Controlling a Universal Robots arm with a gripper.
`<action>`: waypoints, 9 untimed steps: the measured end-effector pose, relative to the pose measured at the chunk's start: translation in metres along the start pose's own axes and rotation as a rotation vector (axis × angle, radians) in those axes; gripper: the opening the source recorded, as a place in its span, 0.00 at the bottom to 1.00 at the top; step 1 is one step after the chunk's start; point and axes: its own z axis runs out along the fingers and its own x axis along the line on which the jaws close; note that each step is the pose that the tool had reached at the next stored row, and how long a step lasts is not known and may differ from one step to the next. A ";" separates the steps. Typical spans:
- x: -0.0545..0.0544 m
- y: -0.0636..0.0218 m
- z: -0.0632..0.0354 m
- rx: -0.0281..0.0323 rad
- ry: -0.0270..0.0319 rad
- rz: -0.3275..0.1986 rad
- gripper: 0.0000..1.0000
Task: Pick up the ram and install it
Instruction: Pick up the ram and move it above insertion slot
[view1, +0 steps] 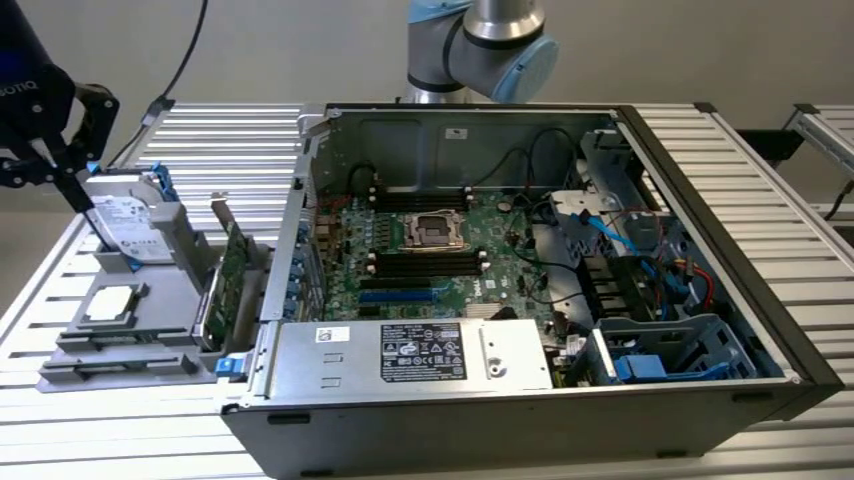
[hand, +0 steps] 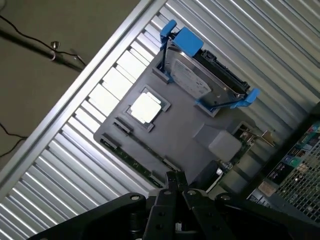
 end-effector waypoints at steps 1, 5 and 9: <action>0.000 0.0000 0.0001 0.0001 0.0006 -0.018 0.11; 0.000 0.0000 0.0005 0.0006 0.0029 -0.091 0.11; 0.000 0.0000 0.0010 0.0010 0.0052 -0.164 0.11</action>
